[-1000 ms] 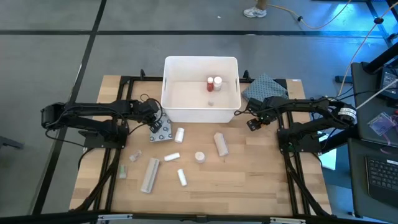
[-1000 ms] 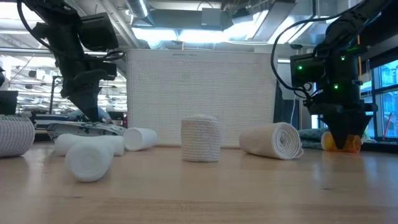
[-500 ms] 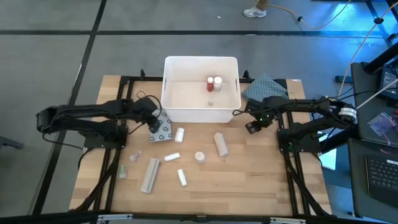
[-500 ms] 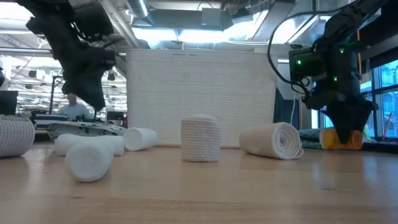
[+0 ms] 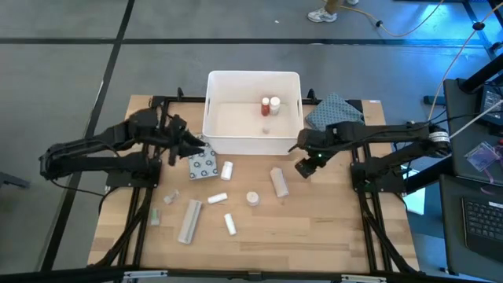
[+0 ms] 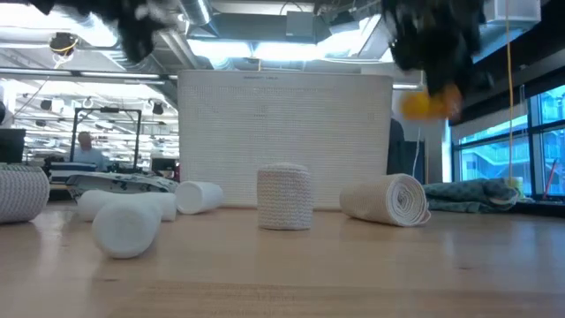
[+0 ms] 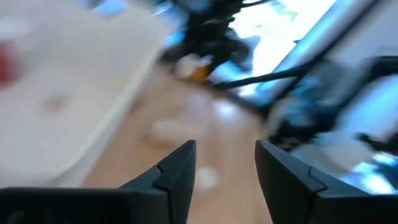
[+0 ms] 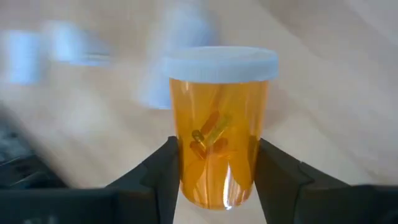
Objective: Pick & place medical supplies in basket/bin
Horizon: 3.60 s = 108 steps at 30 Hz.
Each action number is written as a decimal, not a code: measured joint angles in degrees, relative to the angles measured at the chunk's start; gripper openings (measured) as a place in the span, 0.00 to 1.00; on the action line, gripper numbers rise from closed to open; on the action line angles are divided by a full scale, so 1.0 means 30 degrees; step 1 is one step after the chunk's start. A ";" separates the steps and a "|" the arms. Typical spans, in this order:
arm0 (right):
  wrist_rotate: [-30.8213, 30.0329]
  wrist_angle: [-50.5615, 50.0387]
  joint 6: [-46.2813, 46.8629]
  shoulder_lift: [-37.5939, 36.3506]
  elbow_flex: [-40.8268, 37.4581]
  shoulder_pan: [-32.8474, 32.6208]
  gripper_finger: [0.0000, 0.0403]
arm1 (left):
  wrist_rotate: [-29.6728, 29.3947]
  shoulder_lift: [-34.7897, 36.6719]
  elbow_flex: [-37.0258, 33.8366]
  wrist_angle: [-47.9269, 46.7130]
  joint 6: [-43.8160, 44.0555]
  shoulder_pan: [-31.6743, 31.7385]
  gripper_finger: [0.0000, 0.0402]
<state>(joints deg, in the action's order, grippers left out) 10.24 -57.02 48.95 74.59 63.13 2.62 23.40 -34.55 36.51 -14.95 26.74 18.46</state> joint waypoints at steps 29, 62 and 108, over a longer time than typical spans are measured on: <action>-0.2285 1.2346 -0.5887 0.3309 0.8092 -0.2167 0.41 | 1.1691 -1.2100 0.5929 1.1180 -0.0062 -0.0546 0.56; -0.0958 1.1603 -0.3055 0.4479 0.8140 -0.2167 0.41 | 1.1733 -1.2711 0.6120 1.0033 0.0025 0.0131 0.80; 0.3220 1.2148 -0.0439 0.7387 0.8132 -0.1718 0.41 | 1.0039 -1.2886 0.6120 0.5842 0.0118 -0.1541 0.70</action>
<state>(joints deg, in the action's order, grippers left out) 19.90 -20.58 47.63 96.75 87.53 -2.53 53.51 -73.21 54.87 2.57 27.10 13.84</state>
